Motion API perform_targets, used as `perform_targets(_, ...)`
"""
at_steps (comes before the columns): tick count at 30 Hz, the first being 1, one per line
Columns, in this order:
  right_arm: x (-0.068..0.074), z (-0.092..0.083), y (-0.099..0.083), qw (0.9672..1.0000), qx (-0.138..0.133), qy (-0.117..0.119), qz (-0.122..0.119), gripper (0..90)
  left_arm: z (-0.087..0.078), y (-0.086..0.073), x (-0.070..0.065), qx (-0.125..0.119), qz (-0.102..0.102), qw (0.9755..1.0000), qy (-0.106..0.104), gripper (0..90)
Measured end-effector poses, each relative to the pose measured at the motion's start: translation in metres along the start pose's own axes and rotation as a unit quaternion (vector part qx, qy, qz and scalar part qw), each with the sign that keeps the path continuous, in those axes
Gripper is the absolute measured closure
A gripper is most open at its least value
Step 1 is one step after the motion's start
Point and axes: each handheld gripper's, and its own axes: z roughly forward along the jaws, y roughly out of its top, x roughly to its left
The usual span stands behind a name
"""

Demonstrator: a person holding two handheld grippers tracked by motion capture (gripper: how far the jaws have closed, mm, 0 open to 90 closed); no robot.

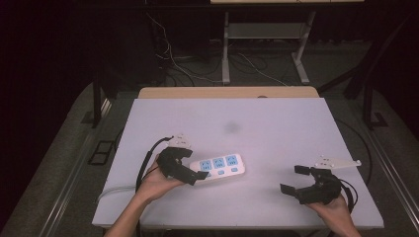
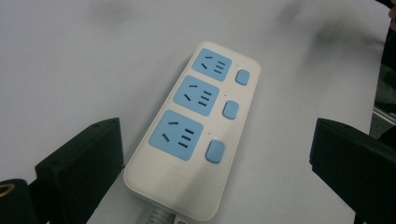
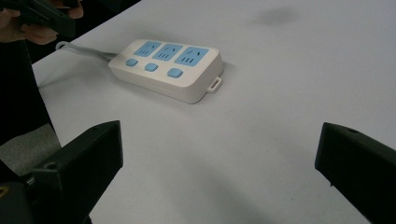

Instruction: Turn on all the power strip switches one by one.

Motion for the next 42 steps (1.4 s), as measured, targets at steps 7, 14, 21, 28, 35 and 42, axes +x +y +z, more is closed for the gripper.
perform_targets(7, 0.001, 0.002, 0.000, 1.0000, 0.004, 0.001, -0.003, 1.0, 0.005, 0.002, 0.000, 0.017, 0.006, 0.9998, -0.004, 6.9)
perform_targets(14, 0.000, 0.001, 0.000, 1.0000, 0.004, 0.001, -0.001, 1.0, 0.007, 0.005, 0.004, 0.022, 0.006, 0.9997, -0.006, 14.3)
perform_targets(21, 0.000, 0.002, 0.000, 1.0000, 0.007, 0.002, -0.003, 1.0, 0.009, 0.008, 0.006, 0.027, 0.011, 0.9994, -0.018, 39.5)
perform_targets(28, 0.000, 0.001, -0.001, 1.0000, 0.007, 0.001, -0.002, 1.0, 0.015, 0.010, 0.007, 0.045, 0.018, 0.9981, -0.037, 65.4)
perform_targets(35, 0.000, 0.002, -0.001, 1.0000, 0.007, 0.001, -0.002, 1.0, 0.023, 0.011, 0.006, 0.066, 0.029, 0.9961, -0.052, 88.6)
perform_targets(42, -0.001, 0.002, -0.001, 1.0000, 0.008, 0.002, -0.002, 1.0, 0.029, 0.011, 0.005, 0.081, 0.038, 0.9948, -0.050, 89.4)
